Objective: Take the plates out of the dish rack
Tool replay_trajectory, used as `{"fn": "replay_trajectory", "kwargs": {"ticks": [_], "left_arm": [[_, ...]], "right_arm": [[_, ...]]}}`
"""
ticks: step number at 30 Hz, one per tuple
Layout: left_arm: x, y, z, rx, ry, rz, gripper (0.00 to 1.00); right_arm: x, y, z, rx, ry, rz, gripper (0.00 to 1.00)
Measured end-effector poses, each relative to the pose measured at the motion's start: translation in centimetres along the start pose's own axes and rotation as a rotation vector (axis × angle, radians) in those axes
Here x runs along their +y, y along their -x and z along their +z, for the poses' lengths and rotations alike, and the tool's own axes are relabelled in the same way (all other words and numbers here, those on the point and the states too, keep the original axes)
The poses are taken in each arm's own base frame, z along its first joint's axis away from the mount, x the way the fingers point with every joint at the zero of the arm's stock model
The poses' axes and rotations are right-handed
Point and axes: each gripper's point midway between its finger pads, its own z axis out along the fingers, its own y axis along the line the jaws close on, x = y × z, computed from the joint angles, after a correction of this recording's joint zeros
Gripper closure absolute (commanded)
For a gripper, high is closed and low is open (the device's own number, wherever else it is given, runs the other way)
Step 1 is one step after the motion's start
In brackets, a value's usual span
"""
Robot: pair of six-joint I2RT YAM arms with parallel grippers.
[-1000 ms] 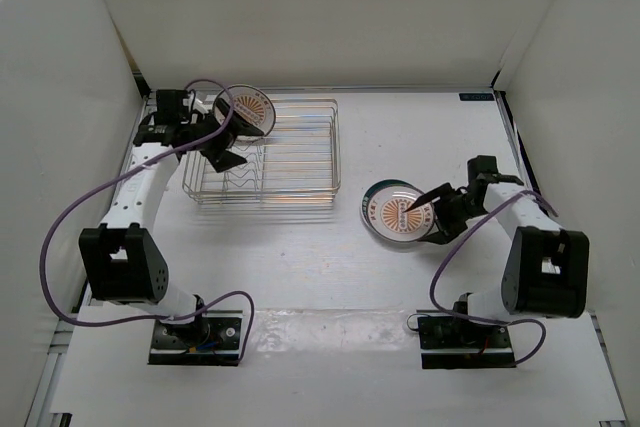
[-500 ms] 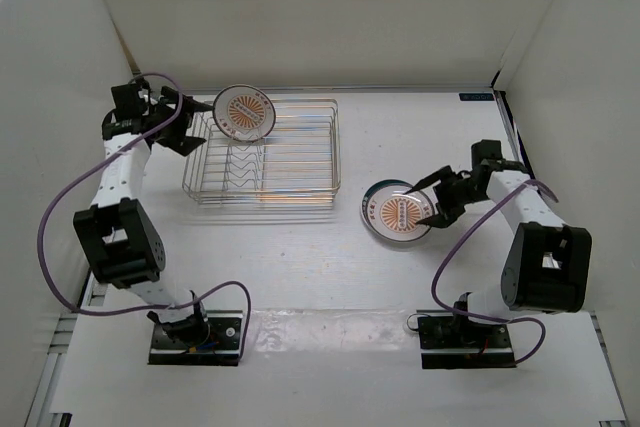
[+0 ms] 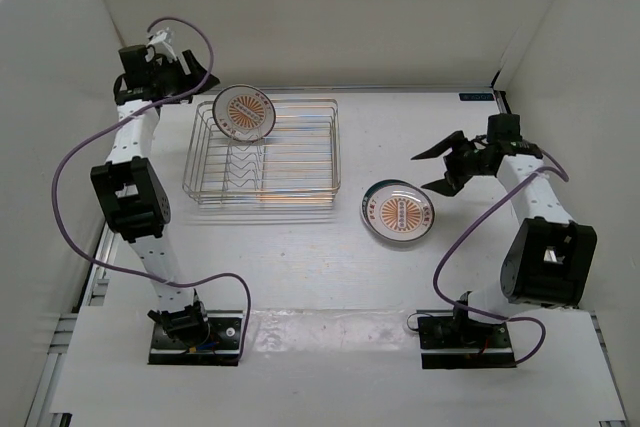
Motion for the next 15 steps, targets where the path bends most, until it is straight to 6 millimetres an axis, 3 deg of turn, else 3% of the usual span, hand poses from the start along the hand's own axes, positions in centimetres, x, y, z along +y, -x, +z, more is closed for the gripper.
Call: {"fn": "replay_trajectory", "kwargs": {"ticks": [6,15], "left_arm": [[-1.8,-2.1,1.9,0.031,-0.087,0.193,0.27],[-1.0,-4.1,3.2,0.068,-0.112,0.278,0.29]], "right_arm": [[0.2,1.7,0.2,-0.015,0.018,0.013,0.22],[0.1,2.6,0.8,-0.014,0.027,0.039,0.22]]}}
